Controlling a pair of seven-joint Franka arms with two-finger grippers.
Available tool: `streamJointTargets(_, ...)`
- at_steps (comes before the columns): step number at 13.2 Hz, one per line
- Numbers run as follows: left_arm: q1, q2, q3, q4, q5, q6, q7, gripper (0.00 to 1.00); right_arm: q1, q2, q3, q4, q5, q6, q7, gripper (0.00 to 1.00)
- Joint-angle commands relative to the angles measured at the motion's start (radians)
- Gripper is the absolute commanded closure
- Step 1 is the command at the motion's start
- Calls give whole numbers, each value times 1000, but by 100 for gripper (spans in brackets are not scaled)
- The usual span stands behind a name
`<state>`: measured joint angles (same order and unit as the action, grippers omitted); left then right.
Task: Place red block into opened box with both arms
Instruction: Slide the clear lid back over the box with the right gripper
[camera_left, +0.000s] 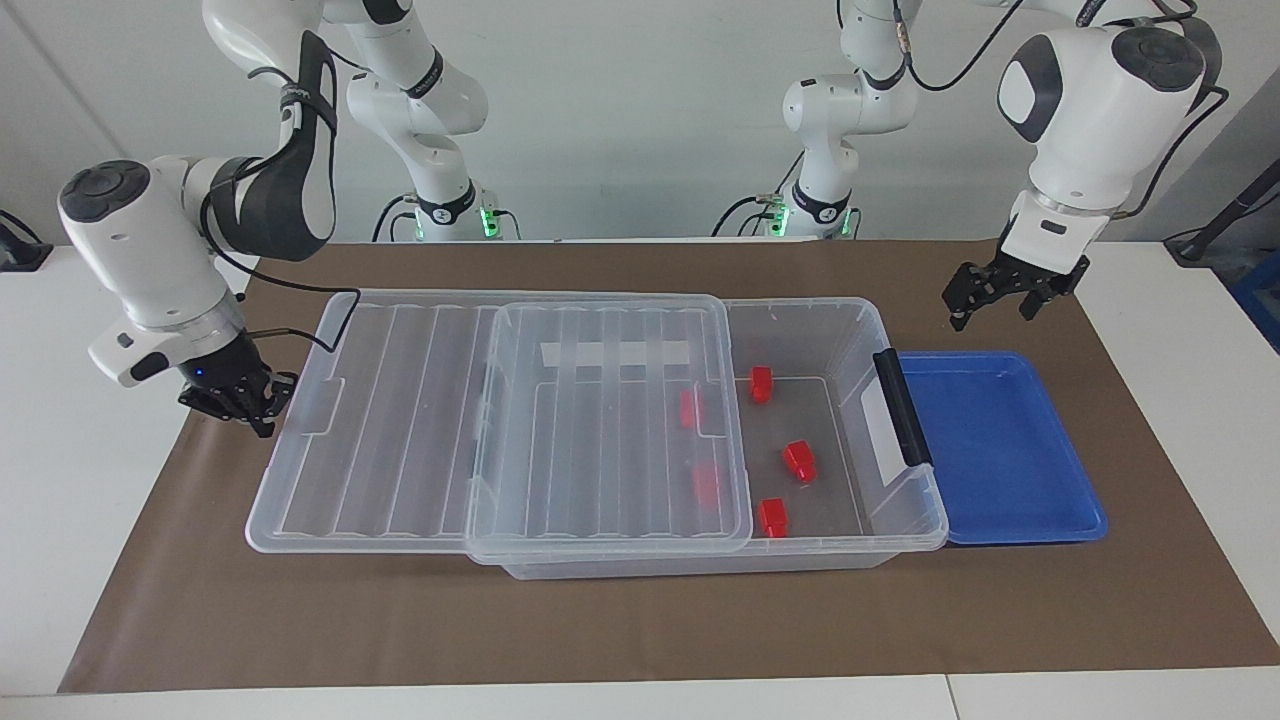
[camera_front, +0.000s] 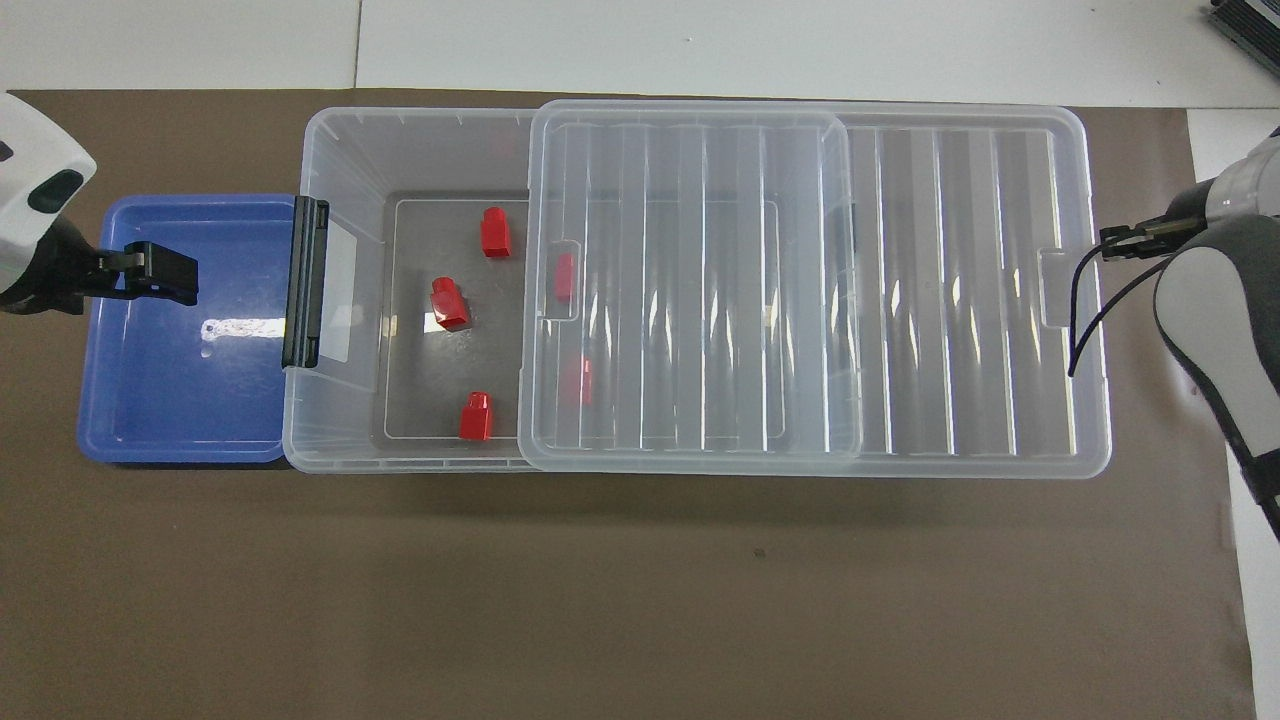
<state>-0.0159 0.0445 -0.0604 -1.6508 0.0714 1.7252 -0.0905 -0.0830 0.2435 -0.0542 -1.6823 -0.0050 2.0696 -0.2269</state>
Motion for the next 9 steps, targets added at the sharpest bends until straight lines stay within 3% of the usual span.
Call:
streamJointTargets(1, 11, -26, -7, -18, -16, -35, 77, 0, 18, 16, 2, 1, 28, 41, -12, 100)
streamJointTargets(9, 19, -48, -7, -44, -32, -35, 89, 0, 130, 31, 2, -11, 43, 80, 132, 100)
